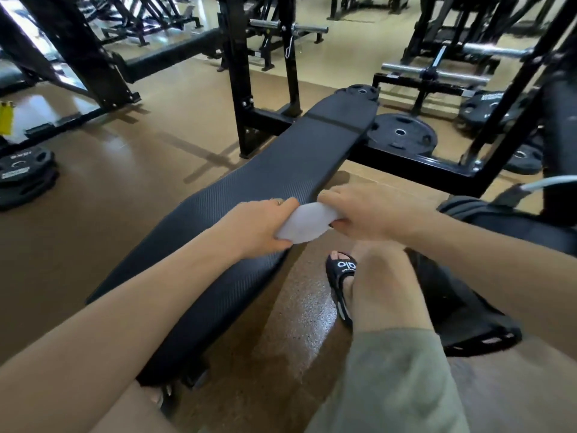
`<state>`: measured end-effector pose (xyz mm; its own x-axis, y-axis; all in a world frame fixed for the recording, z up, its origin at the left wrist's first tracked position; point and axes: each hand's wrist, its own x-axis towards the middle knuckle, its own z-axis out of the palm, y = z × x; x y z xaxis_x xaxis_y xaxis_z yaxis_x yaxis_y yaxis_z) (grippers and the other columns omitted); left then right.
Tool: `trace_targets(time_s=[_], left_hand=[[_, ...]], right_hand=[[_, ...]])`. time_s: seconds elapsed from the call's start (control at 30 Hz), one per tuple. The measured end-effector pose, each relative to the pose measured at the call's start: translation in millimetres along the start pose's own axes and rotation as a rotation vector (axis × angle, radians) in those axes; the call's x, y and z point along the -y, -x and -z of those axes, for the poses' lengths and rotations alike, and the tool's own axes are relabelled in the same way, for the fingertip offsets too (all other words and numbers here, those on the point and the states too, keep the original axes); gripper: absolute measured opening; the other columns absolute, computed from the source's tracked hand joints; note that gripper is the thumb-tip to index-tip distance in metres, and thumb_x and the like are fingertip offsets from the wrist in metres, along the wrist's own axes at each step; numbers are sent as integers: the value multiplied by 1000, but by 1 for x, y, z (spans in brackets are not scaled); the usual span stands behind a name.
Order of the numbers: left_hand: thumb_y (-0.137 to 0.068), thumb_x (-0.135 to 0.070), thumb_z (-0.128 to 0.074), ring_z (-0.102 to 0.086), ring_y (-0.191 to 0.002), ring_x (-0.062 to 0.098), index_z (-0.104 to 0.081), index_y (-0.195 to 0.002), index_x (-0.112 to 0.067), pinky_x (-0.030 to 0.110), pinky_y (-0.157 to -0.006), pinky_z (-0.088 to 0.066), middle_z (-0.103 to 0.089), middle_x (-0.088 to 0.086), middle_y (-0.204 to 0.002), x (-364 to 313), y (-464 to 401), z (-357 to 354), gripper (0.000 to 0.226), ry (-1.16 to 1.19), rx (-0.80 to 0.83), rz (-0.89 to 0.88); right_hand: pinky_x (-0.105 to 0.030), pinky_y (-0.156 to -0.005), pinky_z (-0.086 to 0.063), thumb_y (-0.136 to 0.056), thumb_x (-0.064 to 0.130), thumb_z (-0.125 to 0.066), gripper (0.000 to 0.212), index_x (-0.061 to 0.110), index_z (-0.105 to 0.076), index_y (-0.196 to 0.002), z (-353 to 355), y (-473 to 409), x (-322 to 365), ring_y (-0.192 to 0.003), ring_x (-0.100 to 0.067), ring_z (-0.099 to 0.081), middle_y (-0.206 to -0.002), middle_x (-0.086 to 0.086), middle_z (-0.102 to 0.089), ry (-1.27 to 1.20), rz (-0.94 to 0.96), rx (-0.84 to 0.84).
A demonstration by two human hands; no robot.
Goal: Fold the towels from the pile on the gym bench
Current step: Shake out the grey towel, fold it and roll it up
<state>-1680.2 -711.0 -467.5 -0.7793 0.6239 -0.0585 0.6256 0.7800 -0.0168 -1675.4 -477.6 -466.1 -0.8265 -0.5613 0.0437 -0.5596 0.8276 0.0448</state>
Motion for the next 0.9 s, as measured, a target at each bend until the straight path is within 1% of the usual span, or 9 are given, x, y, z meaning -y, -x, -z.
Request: trace_targets(time_s=[0.13, 0.27, 0.33, 0.43, 0.5, 0.6, 0.77, 0.83, 0.9], left_hand=[[-91, -33, -66, -62, -105, 28, -46, -124, -20, 42, -79, -52, -62, 3, -120, -44, -58, 31, 40, 54, -112, -133], [-91, -19, -65, -61, -104, 31, -49, -122, -14, 45, -83, -51, -62, 8, -118, -101, -112, 47, 35, 21, -123, -284], [-91, -18, -65, -61, -103, 32, -48, -121, -15, 49, -84, -51, -60, 8, -116, -131, -135, 46, 35, 2, -94, -341], [-89, -20, -65, -58, -93, 26, -46, -112, -20, 40, -78, -50, -55, 2, -105, -168, -162, 32, 30, 3, -69, -407], [-89, -21, -66, -58, -94, 24, -48, -118, -20, 38, -79, -50, -57, 2, -108, -185, -174, 18, 34, 49, -67, -439], [-90, -20, -67, -60, -102, 31, -46, -130, -14, 41, -79, -49, -60, 10, -116, -205, -183, -6, 45, 82, -80, -502], [-93, -18, -62, -61, -95, 36, -46, -126, -12, 47, -72, -51, -54, 12, -118, -247, -192, -37, 37, 154, -33, -455], [-93, -19, -63, -61, -90, 36, -46, -127, -12, 42, -62, -44, -52, 11, -117, -259, -196, -48, 38, 115, -62, -432], [-94, -21, -62, -61, -91, 34, -46, -130, -14, 38, -60, -38, -55, 10, -114, -268, -197, -59, 40, 60, -77, -399]], right_hand=[[-41, -77, -53, -92, 36, -60, 30, 26, -51, -119, 36, 54, -49, -96, -26, -61, -105, 1, -62, 10, -198, -4], [-40, -70, -47, -91, 34, -62, 28, 21, -52, -113, 45, 120, -86, -92, -30, -60, -101, -2, -62, -4, -361, 2], [-41, -70, -48, -91, 33, -62, 29, 19, -53, -114, 43, 152, -97, -91, -29, -60, -100, -3, -63, -24, -417, 8], [-40, -67, -46, -93, 34, -62, 30, 21, -51, -118, 32, 189, -107, -90, -28, -61, -95, 3, -57, -52, -497, 32], [-43, -70, -50, -93, 34, -63, 31, 21, -53, -119, 22, 206, -115, -90, -30, -62, -96, 0, -60, -75, -548, 45], [-45, -72, -52, -91, 33, -63, 25, 19, -53, -108, 5, 226, -126, -92, -31, -63, -99, -3, -63, -61, -603, 49], [-45, -70, -55, -90, 27, -60, 24, 15, -53, -110, -28, 248, -142, -92, -34, -65, -100, -8, -65, 16, -680, 73], [-42, -67, -54, -89, 24, -57, 27, 14, -55, -114, -37, 256, -149, -94, -34, -65, -104, -9, -66, 53, -707, 89], [-38, -64, -51, -89, 25, -56, 33, 15, -56, -120, -47, 260, -152, -96, -32, -66, -109, -7, -66, 84, -718, 125]])
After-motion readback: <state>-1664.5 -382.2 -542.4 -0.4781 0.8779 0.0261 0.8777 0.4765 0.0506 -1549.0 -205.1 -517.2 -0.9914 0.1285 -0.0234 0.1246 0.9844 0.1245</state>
